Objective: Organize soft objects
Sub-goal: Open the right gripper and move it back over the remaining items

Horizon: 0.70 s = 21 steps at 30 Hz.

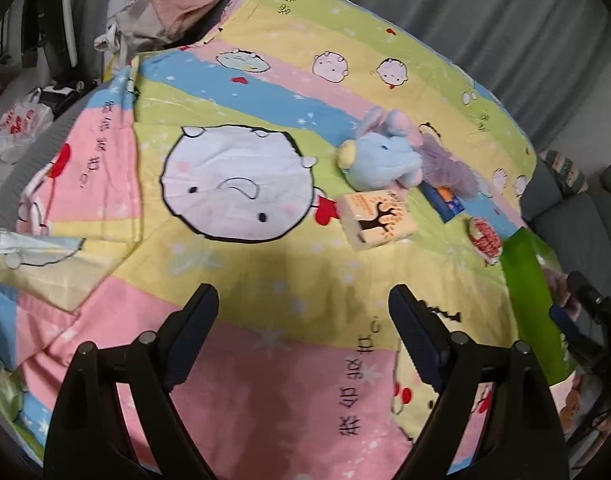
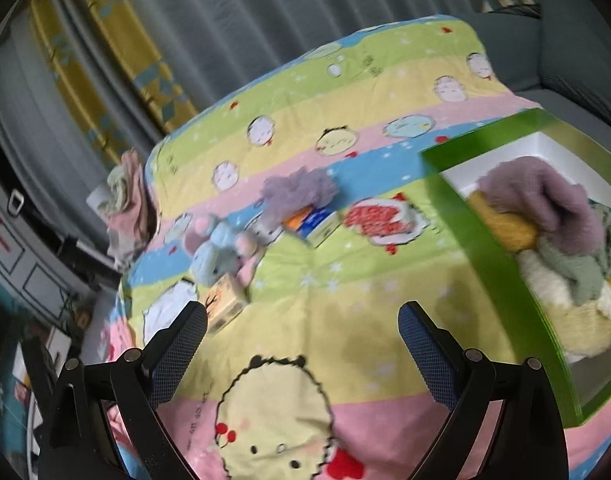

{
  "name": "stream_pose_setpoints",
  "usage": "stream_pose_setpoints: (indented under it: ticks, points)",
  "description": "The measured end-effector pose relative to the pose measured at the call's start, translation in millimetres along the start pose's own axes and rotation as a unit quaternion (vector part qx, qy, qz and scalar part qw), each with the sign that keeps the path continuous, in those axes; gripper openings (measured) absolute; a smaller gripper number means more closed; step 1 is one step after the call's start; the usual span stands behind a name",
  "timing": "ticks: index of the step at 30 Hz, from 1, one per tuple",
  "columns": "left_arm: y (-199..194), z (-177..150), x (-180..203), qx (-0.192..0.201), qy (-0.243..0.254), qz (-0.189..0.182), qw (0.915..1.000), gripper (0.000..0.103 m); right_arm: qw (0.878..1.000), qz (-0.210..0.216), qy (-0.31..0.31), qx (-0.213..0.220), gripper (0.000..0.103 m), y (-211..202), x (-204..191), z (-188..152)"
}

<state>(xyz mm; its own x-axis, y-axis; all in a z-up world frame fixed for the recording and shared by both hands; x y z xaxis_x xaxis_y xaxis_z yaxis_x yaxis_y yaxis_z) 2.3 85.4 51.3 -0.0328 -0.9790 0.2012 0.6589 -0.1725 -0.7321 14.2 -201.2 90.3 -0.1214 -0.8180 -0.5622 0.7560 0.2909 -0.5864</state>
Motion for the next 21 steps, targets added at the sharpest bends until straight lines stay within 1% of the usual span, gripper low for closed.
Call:
stream_pose_setpoints:
  ticks: [2, 5, 6, 8, 12, 15, 18, 21]
  points:
    - [0, -2, -3, -0.006, 0.001, 0.000, 1.0000, 0.087, 1.000, 0.003, -0.013, -0.009, 0.097, 7, -12, -5]
    - [0, -2, -10, -0.013, -0.006, -0.002, 0.9999, 0.087, 1.000, -0.012, -0.017, -0.023, 0.097, 23, -26, -8]
    - [-1, -1, -12, -0.012, -0.008, 0.004, 0.9999, 0.087, 0.999, -0.026, -0.017, -0.031, 0.097, 33, -32, -8]
    - [-1, 0, -18, -0.012, -0.013, 0.026, 0.9995, 0.087, 0.998, -0.034, -0.029, -0.043, 0.097, 48, -45, -12]
    - [-1, -1, -26, -0.019, -0.012, 0.056, 0.9982, 0.087, 0.991, -0.015, -0.087, -0.099, 0.097, 94, -88, -26]
    - [-2, -2, -33, -0.024, -0.013, 0.063, 0.9976, 0.087, 0.988, -0.022, -0.095, -0.123, 0.097, 129, -103, -31]
    - [-5, -4, -37, -0.026, -0.011, 0.061, 0.9977, 0.087, 0.981, -0.051, -0.134, -0.130, 0.097, 160, -114, -38]
    - [-8, -5, -38, -0.025, -0.007, 0.060, 0.9979, 0.087, 0.978, -0.057, -0.155, -0.130, 0.097, 176, -118, -39]
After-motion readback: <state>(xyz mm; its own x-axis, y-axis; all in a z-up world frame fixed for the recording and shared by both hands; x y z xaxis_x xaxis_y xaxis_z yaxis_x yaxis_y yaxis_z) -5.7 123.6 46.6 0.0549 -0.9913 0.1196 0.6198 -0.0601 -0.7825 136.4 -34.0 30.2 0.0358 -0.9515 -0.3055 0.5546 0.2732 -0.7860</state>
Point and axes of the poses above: each gripper's, at about its wrist camera, not at the fingertips, and y roughly the way its jaws point, x to its right, z to its top, the point moved 1 cm from there along y, roughly the way its jaws point, and after that the axes turned 15 degrees about y, right-handed, at the moved point
